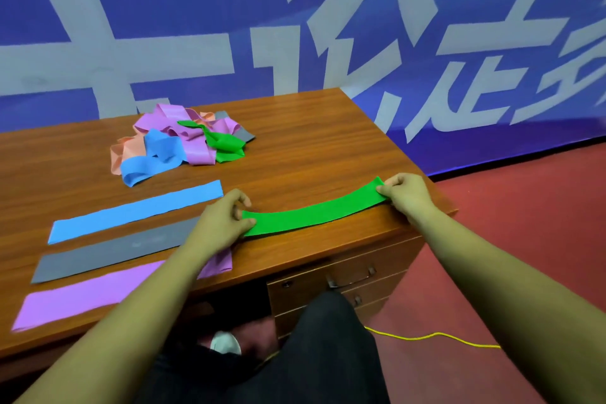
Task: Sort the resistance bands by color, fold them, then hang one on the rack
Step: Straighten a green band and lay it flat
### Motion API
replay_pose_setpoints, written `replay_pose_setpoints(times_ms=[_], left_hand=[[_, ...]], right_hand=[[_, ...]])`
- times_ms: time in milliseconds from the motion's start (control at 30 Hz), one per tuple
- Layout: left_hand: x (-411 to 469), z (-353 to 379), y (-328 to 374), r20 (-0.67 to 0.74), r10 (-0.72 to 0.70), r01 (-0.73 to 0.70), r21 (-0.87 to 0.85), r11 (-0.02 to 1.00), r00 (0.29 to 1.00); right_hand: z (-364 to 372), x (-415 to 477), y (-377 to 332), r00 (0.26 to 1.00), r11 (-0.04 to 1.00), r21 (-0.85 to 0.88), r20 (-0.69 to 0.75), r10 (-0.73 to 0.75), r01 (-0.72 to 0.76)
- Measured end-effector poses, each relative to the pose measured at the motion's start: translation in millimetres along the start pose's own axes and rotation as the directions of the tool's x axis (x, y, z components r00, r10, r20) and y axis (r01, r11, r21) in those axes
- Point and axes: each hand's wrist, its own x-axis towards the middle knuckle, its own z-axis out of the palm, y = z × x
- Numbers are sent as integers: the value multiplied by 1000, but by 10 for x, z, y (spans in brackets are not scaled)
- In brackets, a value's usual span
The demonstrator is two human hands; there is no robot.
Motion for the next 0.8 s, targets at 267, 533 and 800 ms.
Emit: replay_pose_setpoints(times_ms=[267, 533, 800], left_hand=[[-71, 200, 61, -25, 30, -23, 250, 968, 999], [-82, 302, 10, -57, 327, -221, 625, 748, 943], [106, 170, -53, -55, 286, -237, 428, 872, 957]], right_hand=[[36, -119, 138, 993, 977, -196, -55, -100, 88], [148, -348, 369, 888, 761, -559, -90, -451, 329], [434, -358, -231, 893, 656, -650, 80, -443, 384]])
